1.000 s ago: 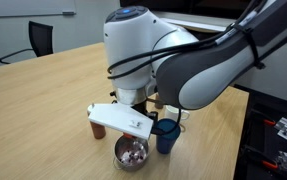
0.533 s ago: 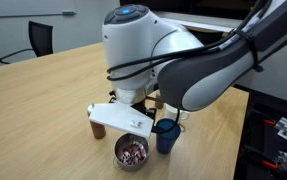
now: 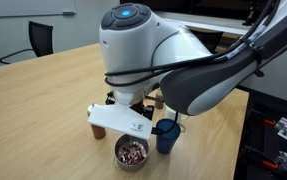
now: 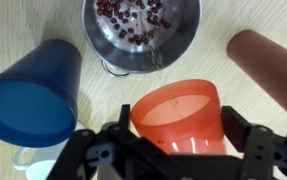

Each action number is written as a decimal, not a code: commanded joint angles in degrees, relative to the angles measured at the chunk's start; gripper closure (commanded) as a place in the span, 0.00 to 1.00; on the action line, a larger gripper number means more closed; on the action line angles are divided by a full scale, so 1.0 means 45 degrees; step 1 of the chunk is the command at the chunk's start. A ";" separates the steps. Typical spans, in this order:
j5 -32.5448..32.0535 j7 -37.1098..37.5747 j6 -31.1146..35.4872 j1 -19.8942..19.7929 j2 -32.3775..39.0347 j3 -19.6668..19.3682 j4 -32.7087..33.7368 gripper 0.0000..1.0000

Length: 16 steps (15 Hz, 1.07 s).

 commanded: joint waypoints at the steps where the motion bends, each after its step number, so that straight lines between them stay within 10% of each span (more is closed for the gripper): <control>1: 0.0354 -0.0148 0.0182 -0.0258 0.0035 0.0133 0.0100 0.36; 16: 0.8698 -0.5032 0.3260 -0.4207 0.0230 0.2904 -0.1082 0.36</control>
